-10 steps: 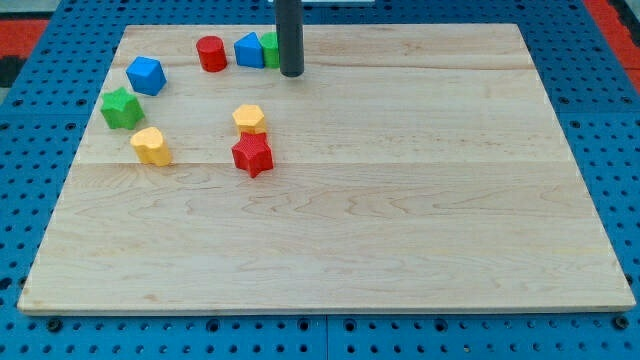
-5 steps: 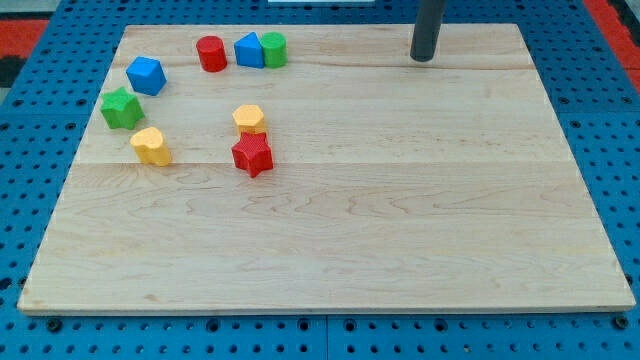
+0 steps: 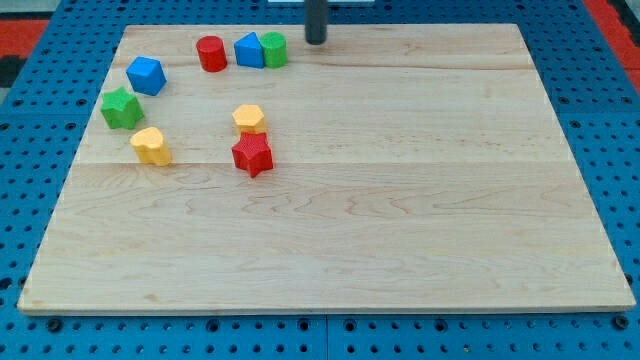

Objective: Slightly move the green circle to the left side

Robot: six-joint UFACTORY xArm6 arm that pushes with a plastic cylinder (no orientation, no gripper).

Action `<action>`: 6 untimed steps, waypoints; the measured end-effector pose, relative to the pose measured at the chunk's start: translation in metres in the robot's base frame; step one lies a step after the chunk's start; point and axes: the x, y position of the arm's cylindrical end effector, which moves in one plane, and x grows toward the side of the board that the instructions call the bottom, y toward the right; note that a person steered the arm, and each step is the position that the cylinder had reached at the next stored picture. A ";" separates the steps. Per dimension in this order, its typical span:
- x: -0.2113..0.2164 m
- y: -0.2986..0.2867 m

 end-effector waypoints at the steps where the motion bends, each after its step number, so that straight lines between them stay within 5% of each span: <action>1: 0.000 -0.014; 6: 0.004 -0.084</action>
